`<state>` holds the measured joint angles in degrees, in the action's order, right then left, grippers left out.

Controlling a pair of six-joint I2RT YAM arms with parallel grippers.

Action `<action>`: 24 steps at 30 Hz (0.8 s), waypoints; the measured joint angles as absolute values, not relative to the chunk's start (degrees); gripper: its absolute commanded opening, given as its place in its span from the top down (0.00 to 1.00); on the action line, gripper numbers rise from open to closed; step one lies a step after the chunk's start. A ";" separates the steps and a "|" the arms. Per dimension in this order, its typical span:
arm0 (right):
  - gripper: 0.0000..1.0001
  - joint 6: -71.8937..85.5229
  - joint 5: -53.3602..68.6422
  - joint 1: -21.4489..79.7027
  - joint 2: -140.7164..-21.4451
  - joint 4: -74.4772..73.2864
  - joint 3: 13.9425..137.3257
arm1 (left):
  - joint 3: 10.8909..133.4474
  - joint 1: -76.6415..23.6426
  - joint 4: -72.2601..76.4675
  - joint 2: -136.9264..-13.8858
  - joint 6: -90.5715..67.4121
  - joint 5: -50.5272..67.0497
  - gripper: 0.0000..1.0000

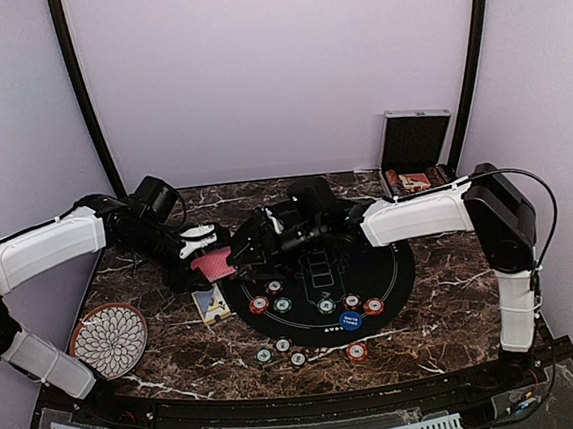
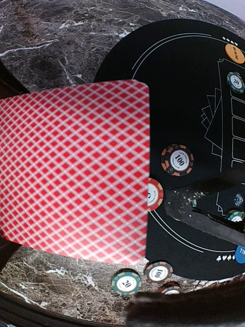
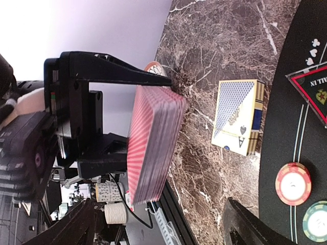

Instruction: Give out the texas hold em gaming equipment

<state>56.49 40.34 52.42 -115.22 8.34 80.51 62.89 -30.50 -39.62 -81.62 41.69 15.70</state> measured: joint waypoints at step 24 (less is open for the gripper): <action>0.55 67.57 45.15 52.42 -123.44 21.06 84.42 | 64.77 -32.88 -40.38 -83.61 41.32 15.99 1.00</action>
<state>67.57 45.15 52.42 -123.44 21.06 84.42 64.77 -32.88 -40.38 -83.61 41.32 15.99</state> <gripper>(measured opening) 0.550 0.677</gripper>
